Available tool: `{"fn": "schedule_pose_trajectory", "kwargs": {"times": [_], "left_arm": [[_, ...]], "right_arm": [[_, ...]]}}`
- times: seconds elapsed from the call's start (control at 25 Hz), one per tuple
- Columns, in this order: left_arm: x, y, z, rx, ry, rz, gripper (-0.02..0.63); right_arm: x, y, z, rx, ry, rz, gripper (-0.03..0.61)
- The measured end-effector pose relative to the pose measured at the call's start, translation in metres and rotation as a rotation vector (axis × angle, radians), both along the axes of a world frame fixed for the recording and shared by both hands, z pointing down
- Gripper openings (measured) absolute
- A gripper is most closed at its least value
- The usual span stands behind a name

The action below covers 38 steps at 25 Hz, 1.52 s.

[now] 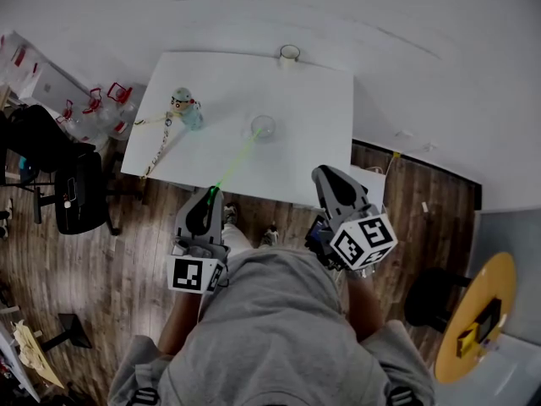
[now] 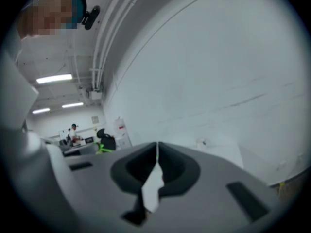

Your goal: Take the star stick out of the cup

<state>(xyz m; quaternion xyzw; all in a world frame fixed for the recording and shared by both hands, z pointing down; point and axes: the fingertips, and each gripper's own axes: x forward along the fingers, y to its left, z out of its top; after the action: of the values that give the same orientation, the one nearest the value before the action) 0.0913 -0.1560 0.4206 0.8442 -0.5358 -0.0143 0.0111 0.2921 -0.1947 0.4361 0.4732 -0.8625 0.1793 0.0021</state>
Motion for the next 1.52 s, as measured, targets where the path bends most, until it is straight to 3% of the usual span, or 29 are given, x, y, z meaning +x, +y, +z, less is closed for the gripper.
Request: {"fn": "schedule_pose_trajectory", "kwargs": {"times": [1.52], "left_arm": [[-0.002,-0.012,0.011,-0.031,-0.006,-0.018,0.043]], "right_arm": [[-0.023,-0.010,0.011,-0.017,-0.003,-0.080,0.035]]}}
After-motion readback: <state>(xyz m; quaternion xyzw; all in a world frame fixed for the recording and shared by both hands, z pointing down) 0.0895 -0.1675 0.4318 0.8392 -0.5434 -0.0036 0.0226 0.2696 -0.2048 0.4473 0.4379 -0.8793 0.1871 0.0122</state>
